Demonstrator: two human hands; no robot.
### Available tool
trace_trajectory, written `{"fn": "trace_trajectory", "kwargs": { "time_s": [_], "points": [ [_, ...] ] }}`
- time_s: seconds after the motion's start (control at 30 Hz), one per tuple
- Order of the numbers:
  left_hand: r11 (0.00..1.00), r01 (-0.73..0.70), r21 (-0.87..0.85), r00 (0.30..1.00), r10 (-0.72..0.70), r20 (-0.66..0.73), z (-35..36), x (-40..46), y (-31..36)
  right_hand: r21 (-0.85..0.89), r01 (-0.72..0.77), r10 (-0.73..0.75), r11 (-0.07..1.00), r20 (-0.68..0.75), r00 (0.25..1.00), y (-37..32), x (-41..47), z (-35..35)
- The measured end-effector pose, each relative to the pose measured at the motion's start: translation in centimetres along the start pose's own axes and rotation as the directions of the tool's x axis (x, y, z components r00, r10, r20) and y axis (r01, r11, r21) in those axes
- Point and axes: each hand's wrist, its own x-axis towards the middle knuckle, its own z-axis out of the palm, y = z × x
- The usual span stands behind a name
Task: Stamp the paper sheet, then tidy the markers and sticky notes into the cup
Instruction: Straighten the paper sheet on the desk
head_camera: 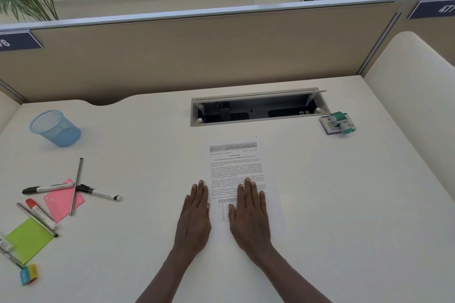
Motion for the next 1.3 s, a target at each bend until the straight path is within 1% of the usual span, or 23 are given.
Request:
{"fn": "trace_trajectory", "kwargs": {
  "time_s": [0.37, 0.57, 0.7, 0.8, 0.87, 0.93, 1.07, 1.17, 1.23, 1.3],
  "points": [
    [1.000, 0.004, -0.011, 1.000, -0.004, -0.005, -0.1, 0.0, 0.2, 0.003, 0.019, -0.019, 1.000, -0.018, 1.000, 0.1, 0.1, 0.2],
    [1.000, 0.005, -0.022, 1.000, -0.005, 0.003, -0.1, 0.0, 0.1, 0.041, 0.016, -0.015, 0.999, -0.012, 1.000, 0.3, 0.1, 0.2],
    [0.999, 0.015, -0.044, 1.000, -0.015, 0.001, -0.4, 0.0, 0.2, 0.127, 0.011, -0.002, 0.992, -0.075, 0.997, 0.1, 0.3, -0.5],
    [0.993, 0.044, -0.112, 0.999, -0.046, -0.009, -0.7, 0.0, 0.6, 0.191, 0.007, 0.020, 0.981, -0.138, 0.990, 0.9, 0.8, -1.7],
    [0.981, 0.078, -0.177, 0.996, -0.083, -0.020, -1.0, 0.2, 1.1, 0.234, -0.016, 0.054, 0.972, -0.160, 0.986, 2.1, 1.2, -2.6],
    [0.975, 0.085, -0.207, 0.994, -0.097, -0.044, -1.3, 0.7, 2.0, 0.266, -0.033, 0.084, 0.963, -0.182, 0.980, 3.7, 1.6, -3.6],
    [0.986, -0.005, -0.167, 0.997, -0.009, -0.081, -1.2, 3.1, 4.9, 0.288, -0.087, 0.157, 0.954, -0.231, 0.960, 8.2, 3.0, -5.3],
    [0.984, -0.057, -0.171, 0.995, 0.042, -0.095, -0.8, 5.4, 7.9, 0.297, -0.121, 0.208, 0.947, -0.283, 0.936, 11.6, 4.4, -6.2],
    [0.979, -0.086, -0.185, 0.993, 0.069, -0.098, -0.5, 7.0, 10.0, 0.328, -0.156, 0.266, 0.932, -0.325, 0.908, 13.9, 5.6, -7.0],
    [0.972, -0.110, -0.205, 0.991, 0.093, -0.091, -0.2, 8.5, 12.1, 0.369, -0.185, 0.330, 0.911, -0.382, 0.863, 16.0, 7.1, -7.9]
  ]
}}
